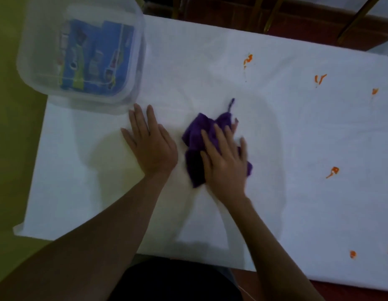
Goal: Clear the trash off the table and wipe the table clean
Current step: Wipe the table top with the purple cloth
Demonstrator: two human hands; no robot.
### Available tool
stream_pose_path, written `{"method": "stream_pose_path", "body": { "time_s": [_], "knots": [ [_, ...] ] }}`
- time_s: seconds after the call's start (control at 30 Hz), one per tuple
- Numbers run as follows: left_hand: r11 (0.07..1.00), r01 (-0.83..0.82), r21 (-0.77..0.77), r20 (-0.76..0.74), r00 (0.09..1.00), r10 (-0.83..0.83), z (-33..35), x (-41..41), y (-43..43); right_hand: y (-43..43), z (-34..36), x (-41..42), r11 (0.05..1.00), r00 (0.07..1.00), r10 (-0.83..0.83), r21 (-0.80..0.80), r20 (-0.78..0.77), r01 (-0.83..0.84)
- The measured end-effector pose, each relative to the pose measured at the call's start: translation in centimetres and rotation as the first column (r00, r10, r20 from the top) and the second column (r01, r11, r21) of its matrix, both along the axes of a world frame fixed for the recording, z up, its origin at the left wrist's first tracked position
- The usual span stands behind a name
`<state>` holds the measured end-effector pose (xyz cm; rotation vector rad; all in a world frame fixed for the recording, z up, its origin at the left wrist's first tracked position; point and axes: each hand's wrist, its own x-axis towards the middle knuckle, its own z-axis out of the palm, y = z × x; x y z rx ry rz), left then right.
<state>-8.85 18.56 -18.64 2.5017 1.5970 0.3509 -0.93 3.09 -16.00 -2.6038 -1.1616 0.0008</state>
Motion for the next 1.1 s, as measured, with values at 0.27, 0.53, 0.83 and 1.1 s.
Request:
{"method": "stream_pose_path", "body": {
  "time_s": [0.27,0.53,0.83,1.1],
  "knots": [
    [1.0,-0.005,-0.007,0.01,1.0,0.005,0.1,0.2,-0.3,4.4,-1.0,11.8,0.969,0.965,-0.244,-0.013,0.093,0.246],
    [0.98,-0.151,-0.132,-0.004,0.988,0.152,1.2,4.0,-0.4,0.7,0.6,0.6,0.999,0.996,0.027,0.027,-0.084,-0.024],
    [0.989,-0.145,-0.013,-0.019,0.989,0.145,-0.2,8.9,-1.9,0.6,-0.1,15.9,0.905,0.904,-0.424,0.021,-0.056,0.425],
    [0.99,-0.141,-0.014,-0.077,0.987,0.139,0.2,8.9,-1.7,13.5,0.0,20.2,0.962,0.96,-0.27,0.029,-0.074,0.273]
  ]
}}
